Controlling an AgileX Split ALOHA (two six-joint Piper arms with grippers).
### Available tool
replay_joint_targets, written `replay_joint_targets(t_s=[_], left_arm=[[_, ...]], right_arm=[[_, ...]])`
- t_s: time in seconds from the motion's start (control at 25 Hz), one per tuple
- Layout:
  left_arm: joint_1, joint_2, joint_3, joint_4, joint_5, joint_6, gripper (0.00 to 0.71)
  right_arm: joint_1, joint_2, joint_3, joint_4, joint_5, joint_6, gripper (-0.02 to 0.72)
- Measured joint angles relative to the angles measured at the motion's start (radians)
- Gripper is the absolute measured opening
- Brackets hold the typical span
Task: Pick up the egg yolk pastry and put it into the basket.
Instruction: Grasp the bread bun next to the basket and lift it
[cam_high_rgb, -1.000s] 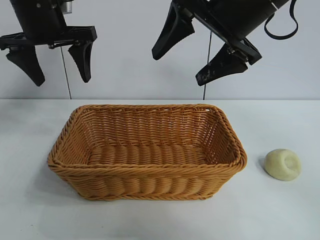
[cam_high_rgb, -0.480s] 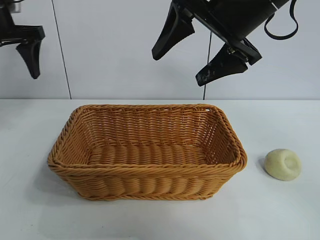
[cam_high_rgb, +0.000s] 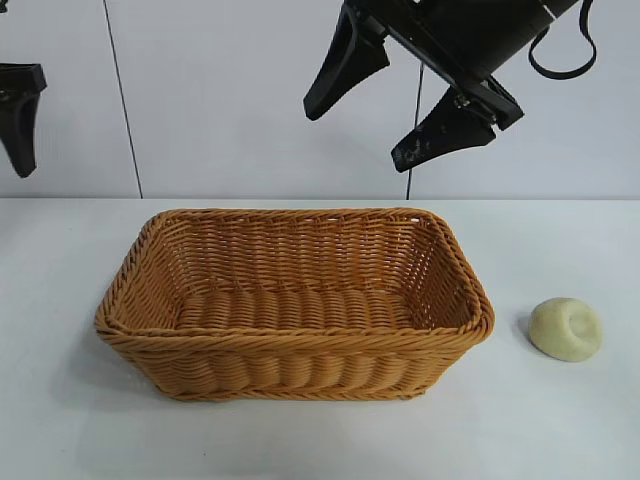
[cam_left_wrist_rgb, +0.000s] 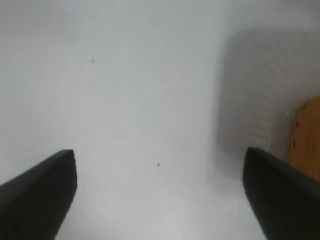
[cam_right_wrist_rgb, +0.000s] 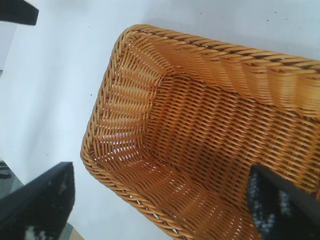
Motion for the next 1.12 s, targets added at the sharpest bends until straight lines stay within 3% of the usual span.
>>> replay_joint_targets(t_s=[0.6,0.8,0.96,1.12], left_arm=[[0.000,-0.808,0.745,0.007,0.002,0.023,0.694],[0.000,-1.108,0.964,0.007,-0.079,0.023,0.694],[0.000,-1.343,1.067,0.007,-0.120,0.026,0.694],[0.000,-1.522,1.072,0.007,-0.138,0.026,0.694]], right_arm=[[0.000,0.000,0.000,0.000,0.002,0.000,0.641],[0.000,0.000,0.000,0.000,0.002,0.000,0.641],[0.000,0.000,0.000,0.000,0.002,0.000,0.641],[0.000,0.000,0.000,0.000,0.002,0.000,0.641]])
